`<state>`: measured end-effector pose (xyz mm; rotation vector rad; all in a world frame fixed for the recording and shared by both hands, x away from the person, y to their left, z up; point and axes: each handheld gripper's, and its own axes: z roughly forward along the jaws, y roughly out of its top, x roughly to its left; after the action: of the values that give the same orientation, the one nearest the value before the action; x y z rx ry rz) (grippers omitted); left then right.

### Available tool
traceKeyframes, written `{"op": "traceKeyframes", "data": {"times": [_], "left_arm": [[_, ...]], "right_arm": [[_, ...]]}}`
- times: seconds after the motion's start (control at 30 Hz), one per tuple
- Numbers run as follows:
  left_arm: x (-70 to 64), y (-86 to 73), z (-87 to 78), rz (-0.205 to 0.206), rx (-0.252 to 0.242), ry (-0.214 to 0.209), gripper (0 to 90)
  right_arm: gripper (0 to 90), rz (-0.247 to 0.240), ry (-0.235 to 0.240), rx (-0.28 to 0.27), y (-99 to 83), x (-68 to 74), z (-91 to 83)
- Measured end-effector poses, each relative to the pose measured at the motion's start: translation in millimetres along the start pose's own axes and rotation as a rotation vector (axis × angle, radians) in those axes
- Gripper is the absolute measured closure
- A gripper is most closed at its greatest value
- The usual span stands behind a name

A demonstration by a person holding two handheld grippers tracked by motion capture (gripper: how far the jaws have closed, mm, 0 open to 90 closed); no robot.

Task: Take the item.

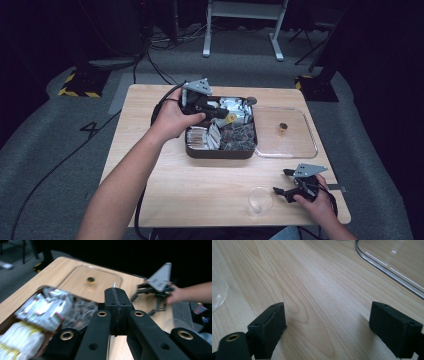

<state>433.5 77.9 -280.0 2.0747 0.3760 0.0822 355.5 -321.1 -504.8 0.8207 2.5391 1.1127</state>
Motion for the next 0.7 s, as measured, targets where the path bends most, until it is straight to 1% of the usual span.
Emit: {"op": "traceKeyframes", "data": {"times": [0.1,0.23,0.3,0.33,0.47,0.57,0.7], "left_arm": [[-14.7,2.0,0.1,0.034,0.001,-0.025,90.0],[-30.8,2.4,1.7,0.064,-0.002,-0.060,90.0],[-37.9,1.6,2.8,0.070,-0.009,-0.073,90.0],[-41.7,1.1,3.5,0.071,-0.008,-0.079,90.0],[-55.8,-2.3,8.9,0.096,0.003,-0.105,90.0],[-64.8,-6.4,14.2,0.096,0.001,-0.124,90.0],[-76.6,-11.9,20.6,0.123,0.010,-0.137,90.0]], "right_arm": [[14.0,0.000,0.001,0.000,0.0,0.0,0.0],[14.0,-0.001,0.001,0.000,0.0,0.0,0.0],[14.0,0.000,0.000,0.000,0.0,0.0,0.0],[13.9,-0.001,0.000,0.000,0.0,0.0,0.0],[14.0,0.000,0.000,0.000,0.0,0.0,0.0],[14.0,0.000,0.000,0.000,0.0,0.0,0.0],[14.0,0.000,0.000,0.000,0.0,0.0,0.0]]}}
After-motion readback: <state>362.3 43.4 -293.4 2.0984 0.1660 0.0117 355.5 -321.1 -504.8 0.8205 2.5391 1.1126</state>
